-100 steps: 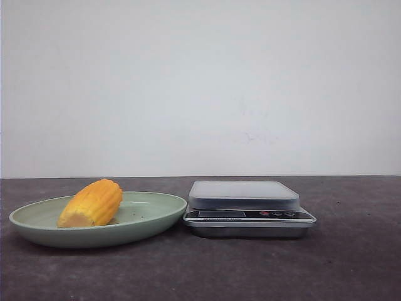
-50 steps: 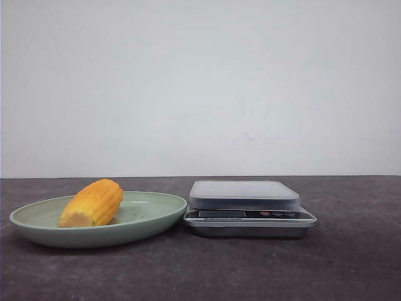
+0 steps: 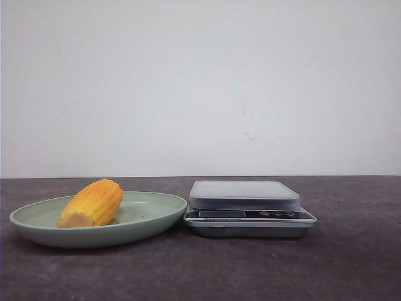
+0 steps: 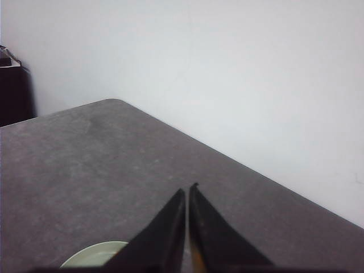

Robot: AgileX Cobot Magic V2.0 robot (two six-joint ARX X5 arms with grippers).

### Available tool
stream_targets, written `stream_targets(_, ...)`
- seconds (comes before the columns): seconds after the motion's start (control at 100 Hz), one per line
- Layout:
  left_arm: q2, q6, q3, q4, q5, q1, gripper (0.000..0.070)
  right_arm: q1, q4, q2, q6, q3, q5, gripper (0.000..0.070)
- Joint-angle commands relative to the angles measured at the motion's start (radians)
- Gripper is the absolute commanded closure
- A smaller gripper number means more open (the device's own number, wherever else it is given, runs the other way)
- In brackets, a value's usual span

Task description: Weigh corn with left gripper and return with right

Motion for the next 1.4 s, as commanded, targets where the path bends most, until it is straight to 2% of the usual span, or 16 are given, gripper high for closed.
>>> stream_targets(0.0,0.009,-0.003,0.019,0.008,0.002,-0.008,0.07,-0.003,0.013,-0.007,-0.01,0.016,-0.001,0.0697)
stream_targets(0.1,0.009,-0.003,0.019,0.008,0.002,-0.008,0.07,-0.06,-0.061,-0.049,-0.005,0.006,0.009,0.0698)
stream_targets(0.21,0.009,-0.003,0.019,0.008,0.002,-0.008,0.07,-0.173,-0.13,-0.129,-0.007,-0.061,-0.044,0.0698)
stream_targets(0.29,0.009,-0.003,0.019,0.008,0.002,-0.008,0.07,-0.267,-0.081,-0.205,-0.002,-0.166,-0.088,0.0698)
stream_targets(0.48,0.009,-0.003,0.019,0.008,0.002,-0.008,0.07,-0.513,0.152,-0.437,0.007,-0.523,-0.216,0.0698)
stream_targets(0.58,0.009,-0.003,0.019,0.008,0.002,-0.008,0.07,-0.631,0.159,-0.58,0.069,-0.7,-0.263,0.0698)
stream_targets(0.8,0.009,-0.003,0.019,0.008,0.002,-0.008,0.07,-0.813,0.155,-0.917,0.193,-1.029,-0.264,0.0698)
stream_targets(0.92,0.009,-0.003,0.019,0.008,0.002,-0.008,0.07,-0.879,0.151,-1.047,0.204,-1.136,-0.264,0.0698)
stream_targets(0.99,0.009,-0.003,0.019,0.008,0.002,-0.008,0.07,-0.9,0.152,-1.044,0.203,-1.164,-0.271,0.0698)
stream_targets(1.11,0.009,-0.003,0.019,0.008,0.002,-0.008,0.07,-0.916,0.076,-1.044,0.203,-1.167,-0.342,0.0698)
stream_targets(1.26,0.009,-0.003,0.019,0.008,0.002,-0.008,0.07,-0.914,-0.005,-1.044,0.201,-1.175,-0.344,0.0698)
stream_targets(1.39,0.009,-0.003,0.019,0.008,0.002,-0.008,0.07,-0.914,0.003,-1.044,0.199,-1.176,-0.331,0.0698)
